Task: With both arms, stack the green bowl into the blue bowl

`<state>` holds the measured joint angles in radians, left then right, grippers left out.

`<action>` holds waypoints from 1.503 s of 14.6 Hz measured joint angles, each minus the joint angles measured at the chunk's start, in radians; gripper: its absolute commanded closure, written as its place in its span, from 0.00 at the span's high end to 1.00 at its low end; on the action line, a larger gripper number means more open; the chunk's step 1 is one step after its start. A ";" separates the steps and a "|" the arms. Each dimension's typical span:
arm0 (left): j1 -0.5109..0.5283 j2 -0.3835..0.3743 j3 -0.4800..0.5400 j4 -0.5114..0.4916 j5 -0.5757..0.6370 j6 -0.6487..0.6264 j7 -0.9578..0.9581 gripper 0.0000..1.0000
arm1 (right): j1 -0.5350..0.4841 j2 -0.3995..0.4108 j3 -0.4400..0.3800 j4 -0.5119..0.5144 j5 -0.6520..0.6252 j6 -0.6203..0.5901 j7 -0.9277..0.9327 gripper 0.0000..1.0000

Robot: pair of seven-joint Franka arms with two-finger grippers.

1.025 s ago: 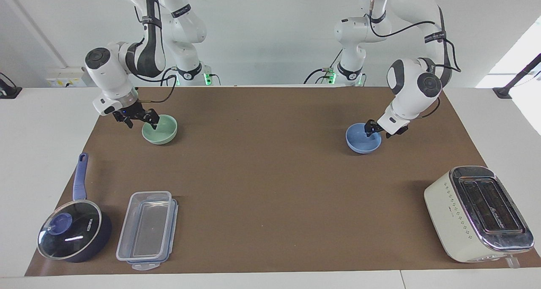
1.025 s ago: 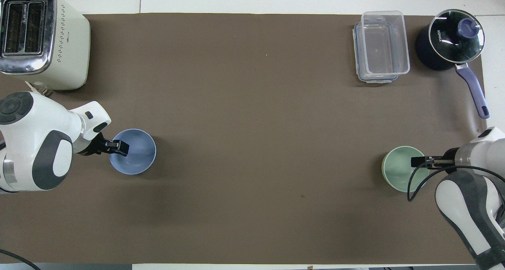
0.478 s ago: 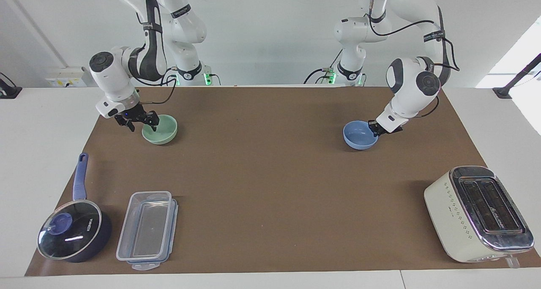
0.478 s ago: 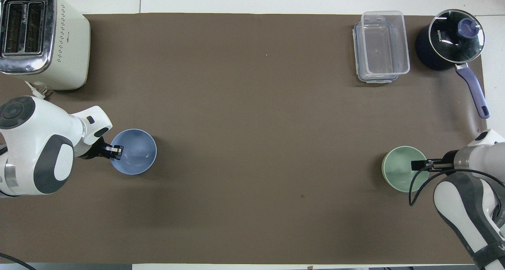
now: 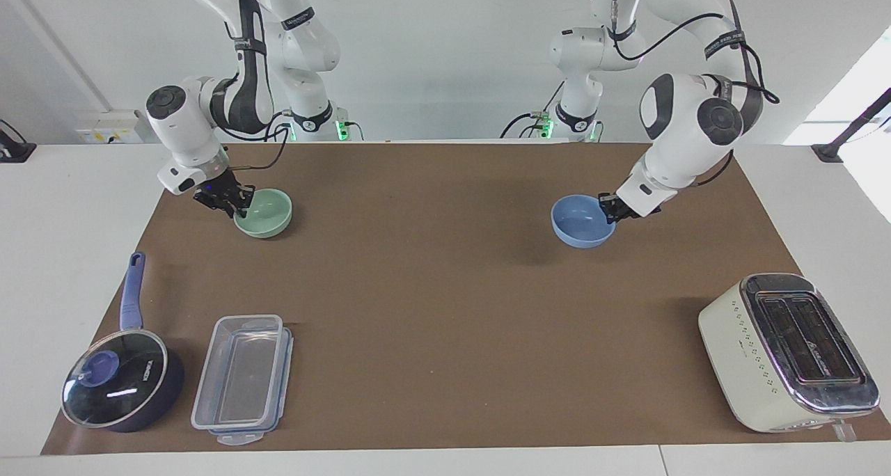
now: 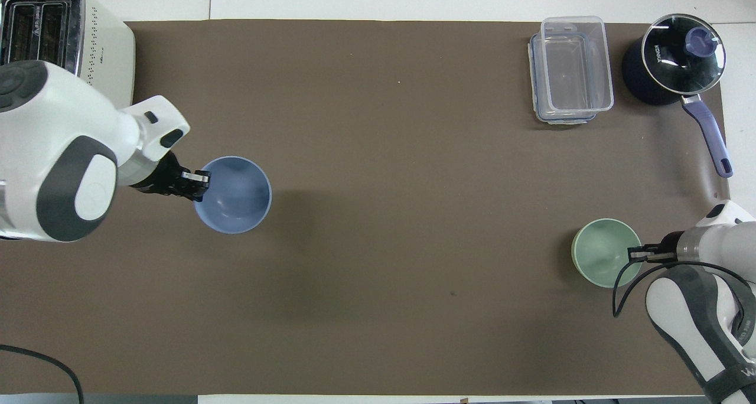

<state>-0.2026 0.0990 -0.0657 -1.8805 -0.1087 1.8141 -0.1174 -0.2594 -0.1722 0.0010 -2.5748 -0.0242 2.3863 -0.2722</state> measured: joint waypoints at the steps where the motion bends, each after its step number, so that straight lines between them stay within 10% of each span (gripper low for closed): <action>1: -0.071 0.013 -0.003 0.008 -0.007 0.014 -0.081 0.00 | 0.000 -0.002 0.000 0.002 0.004 0.000 0.000 0.00; 6: -0.355 0.091 -0.010 -0.030 -0.062 0.152 -0.344 0.00 | 0.001 -0.023 0.001 0.050 0.006 -0.086 -0.001 0.00; 13: -0.397 0.186 -0.009 -0.035 -0.098 0.231 -0.355 0.00 | 0.022 -0.032 0.012 0.332 0.007 -0.345 0.002 0.00; 15: -0.397 0.187 -0.009 -0.034 -0.100 0.231 -0.355 1.00 | 0.059 -0.033 0.013 0.427 0.007 -0.449 0.029 0.00; 22: -0.290 0.110 0.011 0.020 -0.100 0.131 -0.354 1.00 | 0.263 0.015 0.020 0.667 0.007 -0.644 0.306 0.00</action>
<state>-0.4931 0.2093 -0.0551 -1.8604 -0.2090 1.9452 -0.4716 0.0032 -0.1574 0.0208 -1.9077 -0.0176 1.7423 0.0336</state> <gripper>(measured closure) 0.264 0.952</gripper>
